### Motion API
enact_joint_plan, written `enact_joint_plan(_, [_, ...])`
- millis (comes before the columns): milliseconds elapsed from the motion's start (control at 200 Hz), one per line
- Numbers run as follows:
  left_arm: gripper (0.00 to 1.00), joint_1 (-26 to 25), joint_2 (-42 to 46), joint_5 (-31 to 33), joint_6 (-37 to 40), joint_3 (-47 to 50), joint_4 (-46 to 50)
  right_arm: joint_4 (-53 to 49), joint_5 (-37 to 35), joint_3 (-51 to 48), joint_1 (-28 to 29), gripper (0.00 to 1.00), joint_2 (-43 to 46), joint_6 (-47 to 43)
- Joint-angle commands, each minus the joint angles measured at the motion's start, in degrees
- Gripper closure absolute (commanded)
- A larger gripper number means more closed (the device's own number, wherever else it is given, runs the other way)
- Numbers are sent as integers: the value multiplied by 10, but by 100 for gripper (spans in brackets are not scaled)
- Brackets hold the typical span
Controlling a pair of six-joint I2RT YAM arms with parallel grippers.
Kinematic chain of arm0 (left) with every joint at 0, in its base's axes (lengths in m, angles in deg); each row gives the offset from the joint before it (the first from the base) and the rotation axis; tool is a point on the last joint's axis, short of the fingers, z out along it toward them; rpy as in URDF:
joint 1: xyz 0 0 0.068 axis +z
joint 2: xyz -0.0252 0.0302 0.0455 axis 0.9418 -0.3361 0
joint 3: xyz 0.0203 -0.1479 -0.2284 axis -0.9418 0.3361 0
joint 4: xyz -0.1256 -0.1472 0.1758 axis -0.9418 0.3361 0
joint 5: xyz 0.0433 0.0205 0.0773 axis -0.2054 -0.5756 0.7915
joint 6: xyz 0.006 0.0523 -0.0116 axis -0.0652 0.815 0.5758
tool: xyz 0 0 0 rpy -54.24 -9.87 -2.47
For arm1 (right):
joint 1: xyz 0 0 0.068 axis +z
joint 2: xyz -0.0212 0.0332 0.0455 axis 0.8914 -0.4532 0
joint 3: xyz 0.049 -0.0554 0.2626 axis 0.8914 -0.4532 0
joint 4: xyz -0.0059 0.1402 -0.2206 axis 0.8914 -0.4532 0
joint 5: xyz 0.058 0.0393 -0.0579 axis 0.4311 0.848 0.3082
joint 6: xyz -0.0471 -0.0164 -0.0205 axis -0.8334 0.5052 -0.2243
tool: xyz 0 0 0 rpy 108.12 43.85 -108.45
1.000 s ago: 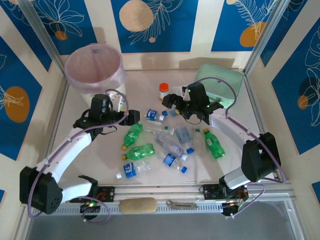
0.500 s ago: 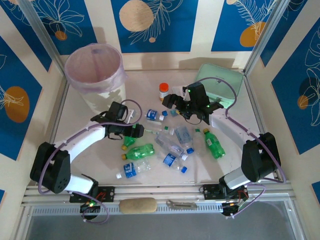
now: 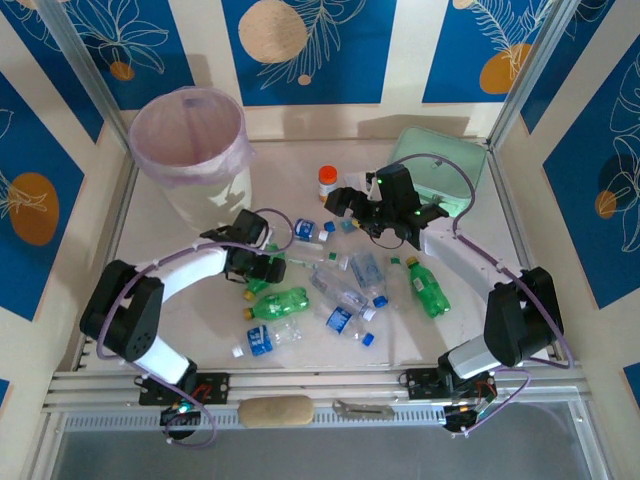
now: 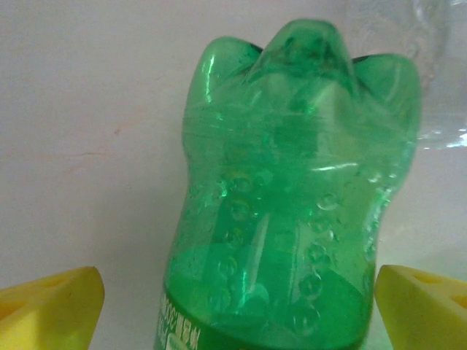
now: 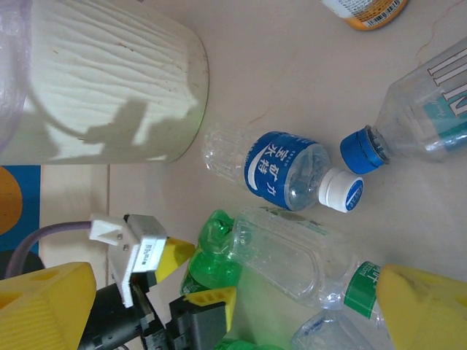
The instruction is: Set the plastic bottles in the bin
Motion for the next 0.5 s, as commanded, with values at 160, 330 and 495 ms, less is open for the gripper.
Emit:
enact_joint_plan(160, [9,-15,-34,24,12,-29,-13,-25,5,23,3,1,0,-9])
enact_joint_plan(330, [16,-16,-35,33,17,-27,-18,-20,4,21,3,1,0,-7])
enact_joint_plan(495, [26,-16,-27,40,19,-23,-23,-20,1,16,3,1,3,-7])
